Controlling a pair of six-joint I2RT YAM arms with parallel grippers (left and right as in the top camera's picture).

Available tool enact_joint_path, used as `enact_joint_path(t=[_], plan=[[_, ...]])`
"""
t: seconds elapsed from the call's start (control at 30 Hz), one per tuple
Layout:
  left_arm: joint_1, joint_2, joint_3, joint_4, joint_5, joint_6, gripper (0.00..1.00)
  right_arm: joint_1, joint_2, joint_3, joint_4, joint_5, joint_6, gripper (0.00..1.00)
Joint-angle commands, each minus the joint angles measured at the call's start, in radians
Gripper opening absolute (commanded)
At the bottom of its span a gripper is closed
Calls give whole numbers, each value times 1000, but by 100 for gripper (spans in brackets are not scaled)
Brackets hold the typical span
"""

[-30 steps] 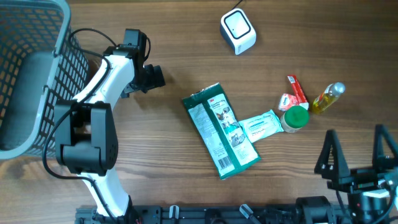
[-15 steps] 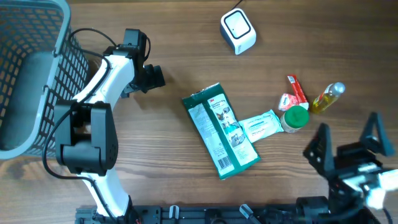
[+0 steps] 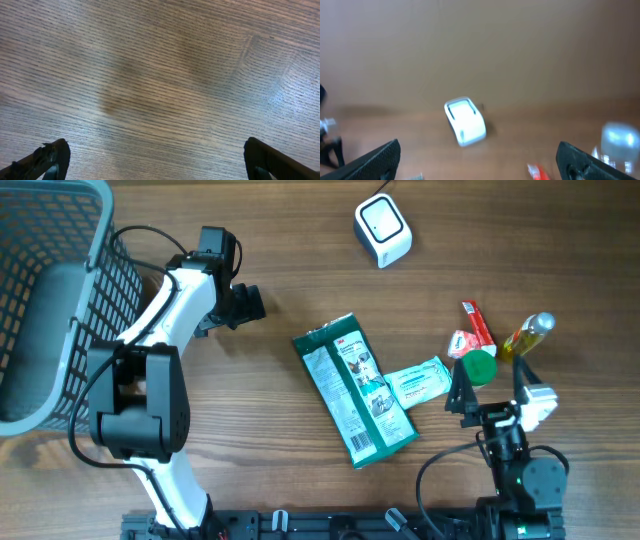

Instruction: Scan the item barcode

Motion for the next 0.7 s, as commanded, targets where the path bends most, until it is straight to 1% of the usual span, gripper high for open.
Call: enact_joint_path(t=[0.0, 0.07, 0.17, 0.67], plan=[[3, -13, -3, 0, -14, -5, 100, -5, -11, -2, -78, 3, -9, 100], [3, -13, -3, 0, -14, -5, 100, -4, -11, -2, -75, 2, -19, 100], [3, -13, -3, 0, -14, -5, 100, -4, -11, -2, -75, -54, -138, 99], [3, -13, -3, 0, -14, -5, 100, -4, -10, -2, -75, -53, -138, 100]])
